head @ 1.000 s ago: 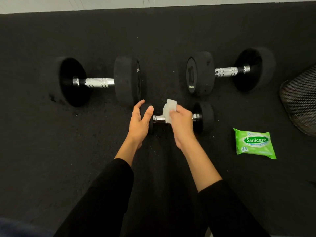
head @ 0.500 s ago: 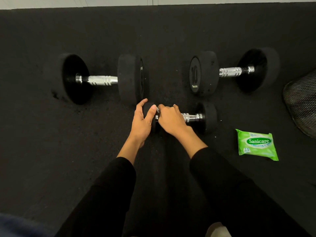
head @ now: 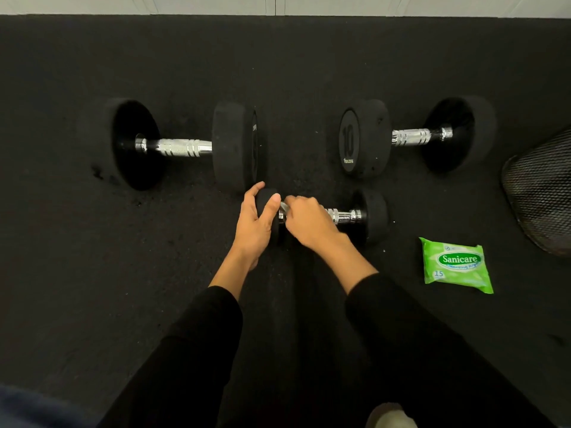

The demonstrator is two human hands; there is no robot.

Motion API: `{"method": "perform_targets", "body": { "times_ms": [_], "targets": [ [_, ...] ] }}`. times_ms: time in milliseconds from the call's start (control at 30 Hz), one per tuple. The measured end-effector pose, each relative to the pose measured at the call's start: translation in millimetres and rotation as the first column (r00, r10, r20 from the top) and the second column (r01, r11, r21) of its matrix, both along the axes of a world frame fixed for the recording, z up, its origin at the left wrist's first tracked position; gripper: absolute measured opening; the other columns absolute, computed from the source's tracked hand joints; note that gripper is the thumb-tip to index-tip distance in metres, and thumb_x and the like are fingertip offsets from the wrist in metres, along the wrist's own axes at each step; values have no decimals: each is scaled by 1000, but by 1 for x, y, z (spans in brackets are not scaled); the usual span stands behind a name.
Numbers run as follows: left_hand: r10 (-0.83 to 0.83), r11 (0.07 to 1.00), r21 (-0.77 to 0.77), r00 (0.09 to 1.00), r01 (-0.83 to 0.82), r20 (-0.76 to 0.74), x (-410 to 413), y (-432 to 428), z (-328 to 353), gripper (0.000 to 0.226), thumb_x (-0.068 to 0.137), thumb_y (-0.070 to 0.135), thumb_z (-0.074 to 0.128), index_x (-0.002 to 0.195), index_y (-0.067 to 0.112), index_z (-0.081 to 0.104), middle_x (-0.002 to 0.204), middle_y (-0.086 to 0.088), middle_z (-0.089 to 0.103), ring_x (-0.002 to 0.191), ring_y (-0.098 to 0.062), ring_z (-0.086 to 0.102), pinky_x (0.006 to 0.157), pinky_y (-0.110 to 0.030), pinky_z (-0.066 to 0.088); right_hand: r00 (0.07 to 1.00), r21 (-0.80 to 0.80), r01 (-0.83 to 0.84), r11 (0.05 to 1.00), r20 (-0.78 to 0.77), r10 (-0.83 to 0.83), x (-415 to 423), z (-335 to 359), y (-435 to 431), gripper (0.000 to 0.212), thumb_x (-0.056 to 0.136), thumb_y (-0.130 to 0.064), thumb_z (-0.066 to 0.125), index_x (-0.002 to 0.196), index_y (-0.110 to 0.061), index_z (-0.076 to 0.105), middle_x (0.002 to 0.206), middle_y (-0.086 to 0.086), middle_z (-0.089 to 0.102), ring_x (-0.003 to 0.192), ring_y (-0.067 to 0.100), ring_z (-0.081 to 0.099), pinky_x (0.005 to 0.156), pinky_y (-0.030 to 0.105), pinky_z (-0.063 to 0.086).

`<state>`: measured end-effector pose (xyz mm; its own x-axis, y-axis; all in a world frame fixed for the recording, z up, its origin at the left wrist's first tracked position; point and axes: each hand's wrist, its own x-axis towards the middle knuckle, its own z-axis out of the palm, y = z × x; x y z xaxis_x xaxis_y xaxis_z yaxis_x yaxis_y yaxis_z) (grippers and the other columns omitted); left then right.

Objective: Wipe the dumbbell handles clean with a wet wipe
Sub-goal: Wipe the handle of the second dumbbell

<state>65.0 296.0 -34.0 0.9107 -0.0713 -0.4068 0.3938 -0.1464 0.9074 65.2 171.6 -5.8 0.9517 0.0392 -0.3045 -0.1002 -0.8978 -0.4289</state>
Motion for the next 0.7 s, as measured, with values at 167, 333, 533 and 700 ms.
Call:
{"method": "perform_targets", "body": {
  "times_ms": [167,333,533,700],
  "targets": [
    [4,1000,-3,1000,-4,-9,-1,0,3,63,85,56,57,141,38,35,141,-1,44,127,-19,47,106,-46,42,988,-40,-36,999,147,42,-20,-12,10,38,91,-4,48,128,-6,51,130,13,55,123,26,49,109,33,28],
    [-4,1000,8,1000,4,-10,-2,0,6,61,87,53,57,142,35,35,143,-3,42,130,-19,44,107,-46,40,973,115,-58,992,228,31,-57,-17,6,65,88,11,47,147,-6,26,156,10,22,147,20,10,117,29,-1],
    [1,999,34,1000,0,-28,-2,-1,13,61,89,50,56,143,33,34,147,-5,39,134,-21,41,109,-45,38,983,82,-169,982,83,163,-78,-18,2,66,91,10,41,150,-12,20,159,5,13,147,17,3,117,28,2],
    [-7,996,93,999,11,-47,-1,-5,25,59,94,43,53,147,29,30,153,-2,31,137,-17,32,99,-27,32,978,191,-4,982,-204,44,-86,-16,-13,55,91,5,46,140,-20,45,147,9,41,136,23,37,110,37,36]
  ]
}}
